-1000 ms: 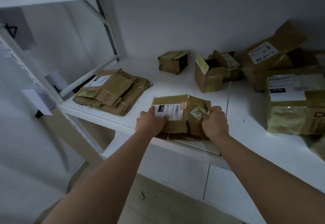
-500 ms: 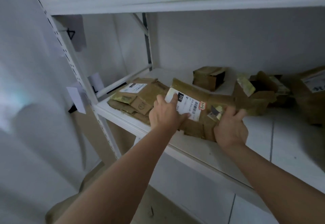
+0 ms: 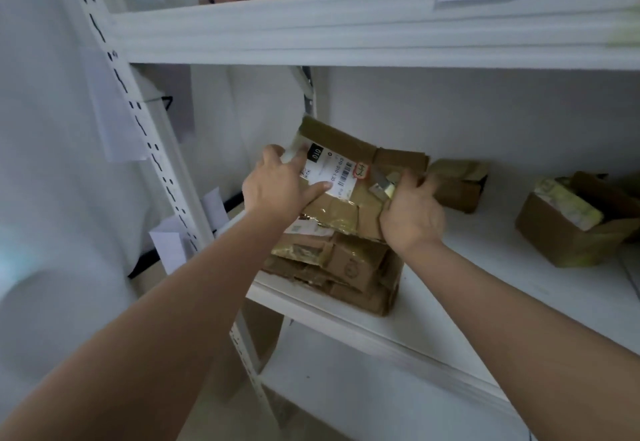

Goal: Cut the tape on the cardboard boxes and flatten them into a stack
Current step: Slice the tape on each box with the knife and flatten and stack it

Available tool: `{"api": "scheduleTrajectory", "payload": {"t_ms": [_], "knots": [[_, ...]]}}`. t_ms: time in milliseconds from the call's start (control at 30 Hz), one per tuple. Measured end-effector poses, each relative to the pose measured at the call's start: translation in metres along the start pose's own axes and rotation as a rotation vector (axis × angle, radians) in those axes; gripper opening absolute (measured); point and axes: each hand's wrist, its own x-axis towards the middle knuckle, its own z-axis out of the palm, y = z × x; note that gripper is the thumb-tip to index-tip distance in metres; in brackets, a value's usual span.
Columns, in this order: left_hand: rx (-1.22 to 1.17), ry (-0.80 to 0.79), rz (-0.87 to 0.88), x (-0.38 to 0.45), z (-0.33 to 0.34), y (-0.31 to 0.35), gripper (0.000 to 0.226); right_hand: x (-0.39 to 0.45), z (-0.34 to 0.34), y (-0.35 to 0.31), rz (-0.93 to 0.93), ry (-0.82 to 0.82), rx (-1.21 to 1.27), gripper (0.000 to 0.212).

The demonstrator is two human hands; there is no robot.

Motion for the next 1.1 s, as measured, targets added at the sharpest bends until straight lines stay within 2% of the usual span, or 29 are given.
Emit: {"api": "scheduleTrajectory", "payload": {"t_ms": [267,467,567,633,700,767,867,933,1100], "knots": [[-0.034,-0.158,0.023,0.005,0.047,-0.045,0.079,-0.013,0.053,-0.018,0.074,-0.080,-0.057,0.042],[-0.080,-0.393,0.034,-0.012,0.100,-0.044,0.084,-0.026,0.080,-0.004,0.210,-0.240,-0.219,0.043],[-0.034,-0.415,0.049,-0.018,0.115,-0.045,0.083,-0.013,0.077,0.003,0.095,-0.146,-0.215,0.046],[0.038,-0.431,0.071,-0.017,0.118,-0.046,0.082,-0.006,0.083,0.006,-0.021,-0.210,-0.163,0.051],[0.060,-0.454,0.097,-0.011,0.117,-0.043,0.083,-0.007,0.096,0.010,-0.058,-0.337,-0.157,0.054],[0.087,-0.428,0.204,-0.002,0.116,-0.037,0.084,-0.013,0.108,0.016,-0.050,-0.410,-0.170,0.057],[0.086,-0.446,0.401,0.002,0.123,-0.029,0.074,-0.014,0.113,0.023,-0.069,-0.409,-0.187,0.058],[0.054,-0.487,0.407,-0.007,0.137,-0.030,0.068,-0.014,0.114,0.024,-0.079,-0.412,-0.185,0.059],[0.021,-0.466,0.365,-0.018,0.158,-0.034,0.067,-0.019,0.123,0.028,-0.095,-0.363,-0.195,0.063]]}}
